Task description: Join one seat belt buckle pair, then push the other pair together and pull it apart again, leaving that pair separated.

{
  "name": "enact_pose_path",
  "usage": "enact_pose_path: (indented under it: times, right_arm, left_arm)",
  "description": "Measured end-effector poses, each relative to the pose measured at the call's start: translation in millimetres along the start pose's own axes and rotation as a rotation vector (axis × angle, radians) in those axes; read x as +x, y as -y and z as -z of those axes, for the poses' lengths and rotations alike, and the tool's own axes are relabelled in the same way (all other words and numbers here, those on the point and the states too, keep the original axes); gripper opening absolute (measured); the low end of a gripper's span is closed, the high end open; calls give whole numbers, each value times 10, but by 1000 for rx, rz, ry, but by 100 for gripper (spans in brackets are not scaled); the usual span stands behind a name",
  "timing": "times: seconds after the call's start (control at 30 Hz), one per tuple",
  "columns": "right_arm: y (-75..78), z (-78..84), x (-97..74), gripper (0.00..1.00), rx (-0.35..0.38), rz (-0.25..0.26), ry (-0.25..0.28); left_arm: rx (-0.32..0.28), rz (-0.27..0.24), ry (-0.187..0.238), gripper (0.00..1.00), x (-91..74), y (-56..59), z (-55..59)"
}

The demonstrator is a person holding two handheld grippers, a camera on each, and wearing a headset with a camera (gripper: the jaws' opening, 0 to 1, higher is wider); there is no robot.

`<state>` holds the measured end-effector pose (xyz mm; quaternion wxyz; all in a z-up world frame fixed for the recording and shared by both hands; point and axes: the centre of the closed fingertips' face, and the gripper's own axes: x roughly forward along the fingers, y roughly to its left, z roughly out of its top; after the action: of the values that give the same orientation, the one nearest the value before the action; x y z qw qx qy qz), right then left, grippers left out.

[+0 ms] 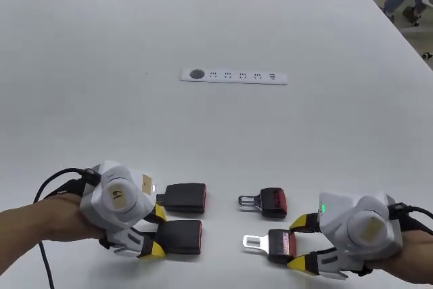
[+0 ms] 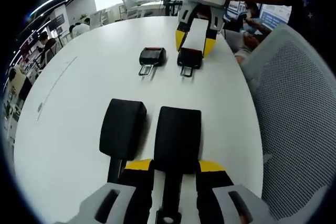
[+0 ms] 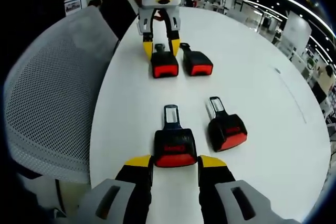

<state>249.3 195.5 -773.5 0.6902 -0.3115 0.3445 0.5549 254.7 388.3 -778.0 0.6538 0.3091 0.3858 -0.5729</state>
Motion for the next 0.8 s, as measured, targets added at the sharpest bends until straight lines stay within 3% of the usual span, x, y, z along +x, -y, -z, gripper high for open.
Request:
enact_pose_path:
  times: [0.8]
  right_arm:
    - [21, -123, 57, 29, -37, -16, -1]
  left_arm:
    - [16, 13, -21, 32, -19, 37, -47]
